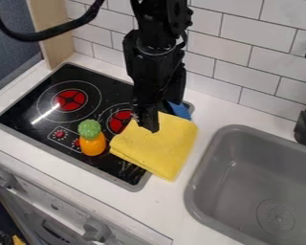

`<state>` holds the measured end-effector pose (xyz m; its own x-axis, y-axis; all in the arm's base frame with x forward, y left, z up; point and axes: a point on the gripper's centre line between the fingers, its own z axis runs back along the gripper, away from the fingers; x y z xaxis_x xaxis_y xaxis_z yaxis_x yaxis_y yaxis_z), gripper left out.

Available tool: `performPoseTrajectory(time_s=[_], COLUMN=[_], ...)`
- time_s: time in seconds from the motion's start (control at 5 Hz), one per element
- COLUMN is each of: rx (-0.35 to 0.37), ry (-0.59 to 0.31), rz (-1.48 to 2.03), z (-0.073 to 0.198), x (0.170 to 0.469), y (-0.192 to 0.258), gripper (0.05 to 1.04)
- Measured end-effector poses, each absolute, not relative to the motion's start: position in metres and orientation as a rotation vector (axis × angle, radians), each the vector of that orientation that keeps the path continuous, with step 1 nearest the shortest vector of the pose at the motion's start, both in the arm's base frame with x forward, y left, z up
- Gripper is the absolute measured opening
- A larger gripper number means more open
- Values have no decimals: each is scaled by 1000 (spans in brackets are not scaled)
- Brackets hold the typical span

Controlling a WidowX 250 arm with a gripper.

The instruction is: Move the spoon to the lower left part of the cooker

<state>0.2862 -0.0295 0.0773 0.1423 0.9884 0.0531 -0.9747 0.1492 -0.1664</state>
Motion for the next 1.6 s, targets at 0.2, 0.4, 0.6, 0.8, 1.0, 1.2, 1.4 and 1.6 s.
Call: performPoseTrajectory(time_s=[0.2,0.4,0.6,0.8,1.0,1.2,1.4,1.6], rx=[-77,-48,1,14,37,10,15,33], ry=[-143,-185,-213,-211,-194,-179,-166,-149], rz=[1417,1348,1299,1258,1211,1158,1116,1081], z=[69,65,61,50,39,29,19,8], x=[285,290,307,331,351,368,381,388], y=[-29,-23,-12,-8,-8,-13,-15,-16], gripper=[1000,1000,1000,1000,1000,1000,1000,948])
